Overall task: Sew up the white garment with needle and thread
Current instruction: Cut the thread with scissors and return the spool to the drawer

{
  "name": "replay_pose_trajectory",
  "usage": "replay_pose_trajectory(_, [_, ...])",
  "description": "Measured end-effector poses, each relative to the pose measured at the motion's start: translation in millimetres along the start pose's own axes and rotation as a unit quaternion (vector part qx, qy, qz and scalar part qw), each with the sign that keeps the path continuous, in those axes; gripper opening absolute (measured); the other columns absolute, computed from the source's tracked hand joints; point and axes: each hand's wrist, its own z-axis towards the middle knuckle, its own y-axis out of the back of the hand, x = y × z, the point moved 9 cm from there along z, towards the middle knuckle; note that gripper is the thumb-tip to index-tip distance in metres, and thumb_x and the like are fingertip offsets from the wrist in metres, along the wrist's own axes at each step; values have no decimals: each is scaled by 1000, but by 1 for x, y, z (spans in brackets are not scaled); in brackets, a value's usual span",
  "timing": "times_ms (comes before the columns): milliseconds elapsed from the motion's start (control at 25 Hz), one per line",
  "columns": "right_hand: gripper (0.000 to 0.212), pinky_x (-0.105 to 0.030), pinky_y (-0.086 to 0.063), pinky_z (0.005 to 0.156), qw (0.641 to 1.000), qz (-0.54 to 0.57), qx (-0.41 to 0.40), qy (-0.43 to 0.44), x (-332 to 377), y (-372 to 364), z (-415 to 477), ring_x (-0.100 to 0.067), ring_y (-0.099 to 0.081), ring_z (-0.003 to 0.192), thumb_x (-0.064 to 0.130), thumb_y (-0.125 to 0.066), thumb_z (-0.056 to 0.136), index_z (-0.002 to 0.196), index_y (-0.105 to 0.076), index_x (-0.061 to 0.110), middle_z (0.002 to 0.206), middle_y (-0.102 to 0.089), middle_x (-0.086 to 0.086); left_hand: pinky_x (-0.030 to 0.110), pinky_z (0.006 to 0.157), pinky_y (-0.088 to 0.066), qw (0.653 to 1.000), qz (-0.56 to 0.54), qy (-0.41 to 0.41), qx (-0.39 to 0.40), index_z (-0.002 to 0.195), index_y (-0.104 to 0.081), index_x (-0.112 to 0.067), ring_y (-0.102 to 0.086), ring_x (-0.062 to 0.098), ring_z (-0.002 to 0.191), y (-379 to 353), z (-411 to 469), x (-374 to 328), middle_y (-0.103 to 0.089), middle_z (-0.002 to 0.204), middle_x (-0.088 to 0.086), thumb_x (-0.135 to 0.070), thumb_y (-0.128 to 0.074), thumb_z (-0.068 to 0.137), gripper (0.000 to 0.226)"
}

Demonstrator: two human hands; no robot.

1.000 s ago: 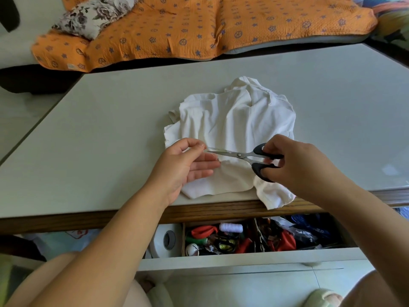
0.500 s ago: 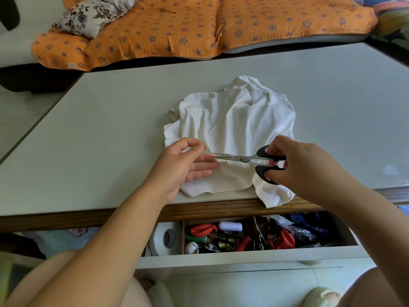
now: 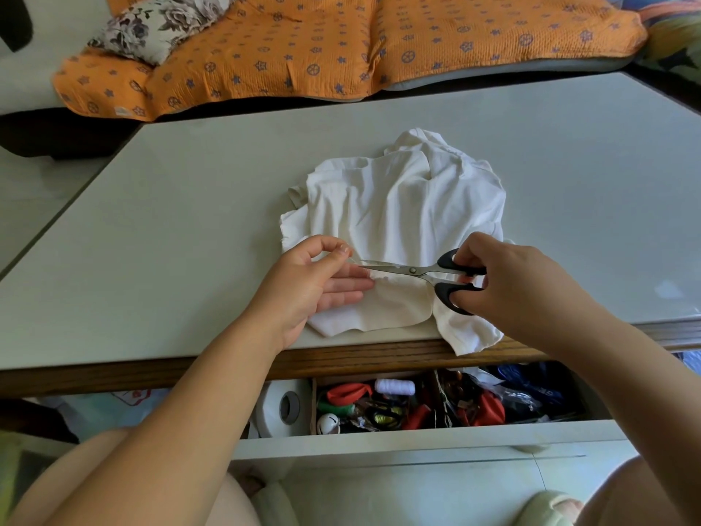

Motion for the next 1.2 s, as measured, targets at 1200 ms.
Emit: replay_pose_trajectory(1200, [25,-20,-49,70,995,58,79,29,10,-22,2,-4,-61,82,35,-74,81,90,-51,29,103,-68,11,31,74,-61,999,-13,43,25,90,-63,-9,-73,22,87,-4,6,12,-75,93,16,-9,-56,97,10])
